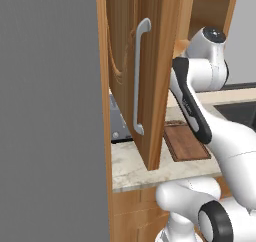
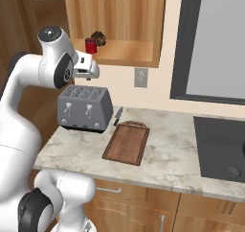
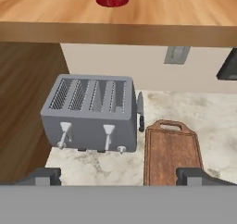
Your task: Pick the bread, place it on the cutting board, pick the jam, place it on the counter, and close the cabinet.
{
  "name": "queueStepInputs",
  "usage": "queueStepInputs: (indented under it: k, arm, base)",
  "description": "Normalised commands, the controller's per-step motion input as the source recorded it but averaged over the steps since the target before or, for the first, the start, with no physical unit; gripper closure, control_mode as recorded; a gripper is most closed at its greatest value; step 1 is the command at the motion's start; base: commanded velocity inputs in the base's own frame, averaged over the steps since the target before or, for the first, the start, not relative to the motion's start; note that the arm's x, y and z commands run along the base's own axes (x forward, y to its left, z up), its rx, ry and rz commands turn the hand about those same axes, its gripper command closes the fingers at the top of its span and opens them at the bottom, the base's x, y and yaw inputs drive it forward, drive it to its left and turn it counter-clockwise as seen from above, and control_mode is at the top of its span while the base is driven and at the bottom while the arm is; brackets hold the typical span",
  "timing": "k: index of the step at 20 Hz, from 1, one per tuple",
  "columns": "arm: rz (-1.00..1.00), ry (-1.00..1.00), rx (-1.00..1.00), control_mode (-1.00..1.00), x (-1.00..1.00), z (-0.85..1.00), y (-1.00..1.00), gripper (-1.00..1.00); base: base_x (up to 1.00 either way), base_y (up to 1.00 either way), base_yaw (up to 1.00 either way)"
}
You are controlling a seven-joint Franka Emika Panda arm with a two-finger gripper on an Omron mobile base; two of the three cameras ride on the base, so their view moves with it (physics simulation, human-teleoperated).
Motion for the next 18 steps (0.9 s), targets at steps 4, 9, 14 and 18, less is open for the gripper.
queueStepInputs:
  k: [4,9,14,18]
  arm:
    - [0.00,0.00,0.00,-1.00,0.23,0.43,0.01,-1.00]
    - [0.00,0.00,0.00,-1.00,0.30,0.31,0.00,-1.00]
    - [0.00,0.00,0.00,-1.00,0.35,0.24,0.00,-1.00]
    - [0.00,0.00,0.00,-1.00,0.40,0.15,0.00,-1.00]
  base:
    - [0.00,0.00,0.00]
    - [0.00,0.00,0.00]
    - [0.00,0.00,0.00]
    - [0.00,0.00,0.00]
